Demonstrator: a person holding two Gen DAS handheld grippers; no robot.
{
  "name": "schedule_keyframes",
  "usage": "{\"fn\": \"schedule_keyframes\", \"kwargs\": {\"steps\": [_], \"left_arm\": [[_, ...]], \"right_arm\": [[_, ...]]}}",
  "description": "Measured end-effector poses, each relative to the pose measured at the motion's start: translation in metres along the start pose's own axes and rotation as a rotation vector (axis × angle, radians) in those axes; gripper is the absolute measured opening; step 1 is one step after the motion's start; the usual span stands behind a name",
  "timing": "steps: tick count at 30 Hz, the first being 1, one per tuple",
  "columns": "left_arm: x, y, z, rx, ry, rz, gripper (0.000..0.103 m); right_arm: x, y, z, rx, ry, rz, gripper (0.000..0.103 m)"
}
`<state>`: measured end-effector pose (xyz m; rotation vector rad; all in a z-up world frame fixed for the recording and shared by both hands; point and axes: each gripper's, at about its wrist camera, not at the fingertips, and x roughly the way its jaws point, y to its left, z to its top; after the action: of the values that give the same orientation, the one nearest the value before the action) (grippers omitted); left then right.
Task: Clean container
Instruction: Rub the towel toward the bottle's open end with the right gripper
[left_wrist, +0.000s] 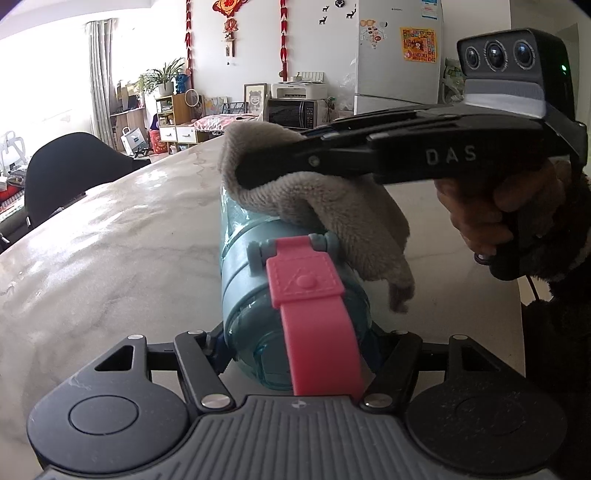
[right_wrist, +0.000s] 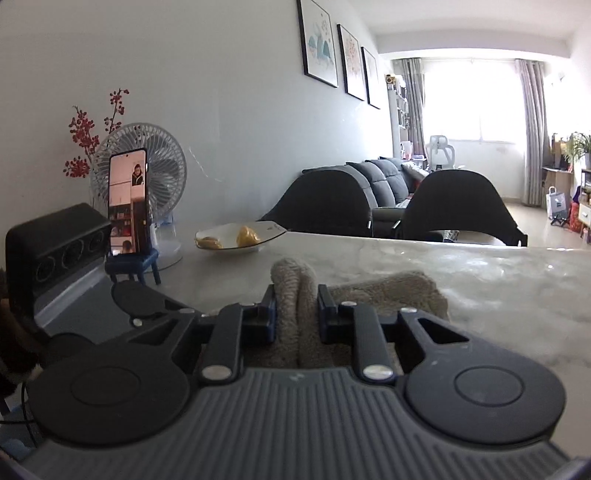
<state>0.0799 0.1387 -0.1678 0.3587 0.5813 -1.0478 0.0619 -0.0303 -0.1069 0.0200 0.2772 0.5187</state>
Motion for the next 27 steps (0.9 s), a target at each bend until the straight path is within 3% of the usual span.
{"fn": "schedule_keyframes", "kwargs": {"steps": [10,20,23,27], "left_arm": [[0.001,0.001,0.0,-0.001,0.0,-0.004,0.069],[0.001,0.001,0.0,0.004,0.0,0.001,0.069],[0.001,0.001,0.001,0.012,-0.001,0.006,0.07],[0.001,0.003,0.0,0.007,-0.002,-0.002,0.07]], "right_arm": [[0.002,-0.018,0.001,0.015,-0.012,-0.107,0.019],[0.006,-0.042,0.005,0.053,0.022,-0.299,0.022],[0.002,-0.051,0.004,0.139,0.026,-0.29,0.022],[0.0,-0.048,0.003,0.125,0.043,-0.34,0.022]]}}
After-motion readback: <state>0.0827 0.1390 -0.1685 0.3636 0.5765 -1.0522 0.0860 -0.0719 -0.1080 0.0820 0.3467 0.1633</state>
